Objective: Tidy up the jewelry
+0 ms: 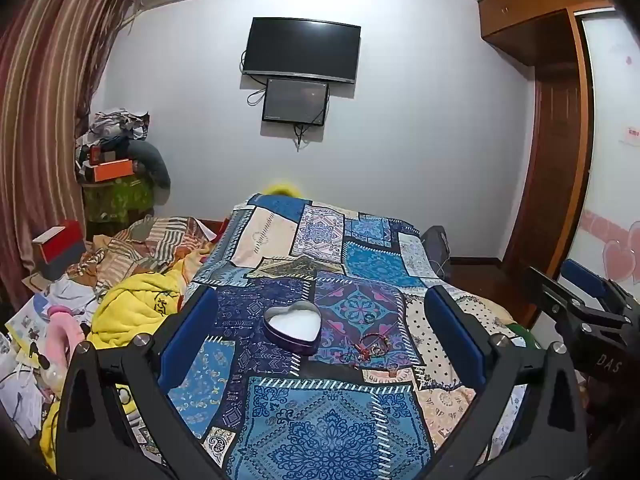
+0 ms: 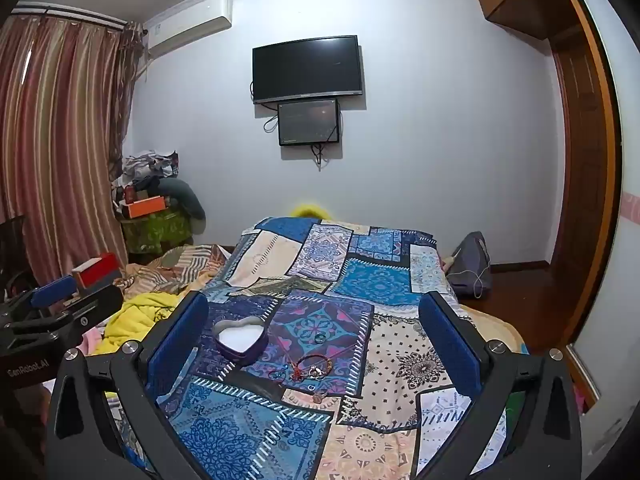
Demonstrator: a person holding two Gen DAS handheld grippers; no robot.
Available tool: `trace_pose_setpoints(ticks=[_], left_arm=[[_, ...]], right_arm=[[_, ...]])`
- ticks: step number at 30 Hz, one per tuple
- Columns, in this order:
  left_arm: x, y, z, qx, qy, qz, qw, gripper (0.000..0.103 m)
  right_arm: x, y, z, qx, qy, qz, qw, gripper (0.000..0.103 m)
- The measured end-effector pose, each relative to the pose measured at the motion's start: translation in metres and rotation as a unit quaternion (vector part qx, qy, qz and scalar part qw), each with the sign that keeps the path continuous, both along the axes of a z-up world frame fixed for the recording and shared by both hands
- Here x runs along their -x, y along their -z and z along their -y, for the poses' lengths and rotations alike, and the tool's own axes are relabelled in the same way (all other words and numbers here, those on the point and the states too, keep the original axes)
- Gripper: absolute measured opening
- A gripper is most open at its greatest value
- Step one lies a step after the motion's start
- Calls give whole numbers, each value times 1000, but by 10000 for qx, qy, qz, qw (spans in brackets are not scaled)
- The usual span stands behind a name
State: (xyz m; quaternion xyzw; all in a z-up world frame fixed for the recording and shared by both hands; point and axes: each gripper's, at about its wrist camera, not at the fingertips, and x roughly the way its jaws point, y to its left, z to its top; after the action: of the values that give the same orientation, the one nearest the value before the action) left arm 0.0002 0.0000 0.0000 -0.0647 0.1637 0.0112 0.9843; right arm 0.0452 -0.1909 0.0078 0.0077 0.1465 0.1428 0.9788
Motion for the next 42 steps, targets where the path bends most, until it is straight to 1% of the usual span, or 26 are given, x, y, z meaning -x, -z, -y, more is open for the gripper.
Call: trace_pose_setpoints(ticks=[3, 7, 9, 11, 17, 18, 28, 30, 42], left_arm=[[1, -1, 0, -30, -33, 37, 10000, 103], [0, -1, -3, -30, -109, 65, 9999, 103], [-5, 3, 2, -81, -87, 72, 9999, 103], [-6, 4, 0, -51, -85, 64, 9999, 103], [-10, 7, -7, 23, -136, 47, 9999, 103], [-3, 3, -3, -30, -64, 32, 10000, 103], [0, 4, -9, -60, -84, 45, 9999, 103], [-3, 4, -3, -82, -79, 31, 9999, 103], [-2, 5, -5, -109, -100, 23, 9999, 103]], right_arm=[[0, 0, 1, 5, 8, 24, 10000, 103], [-2, -1, 1, 12, 2, -53, 10000, 103], [-1, 0, 0, 8, 6, -41, 10000, 103], [-1, 4, -3, 7, 9, -33, 10000, 103], [0, -1, -2, -23, 4, -47, 10000, 103], [0, -1, -2, -27, 0, -50, 10000, 103], [-1, -3, 0, -7, -49, -43, 10000, 103], [-1, -2, -1, -3, -52, -42, 10000, 103], [-2, 0, -1, -45, -27, -75, 10000, 103]])
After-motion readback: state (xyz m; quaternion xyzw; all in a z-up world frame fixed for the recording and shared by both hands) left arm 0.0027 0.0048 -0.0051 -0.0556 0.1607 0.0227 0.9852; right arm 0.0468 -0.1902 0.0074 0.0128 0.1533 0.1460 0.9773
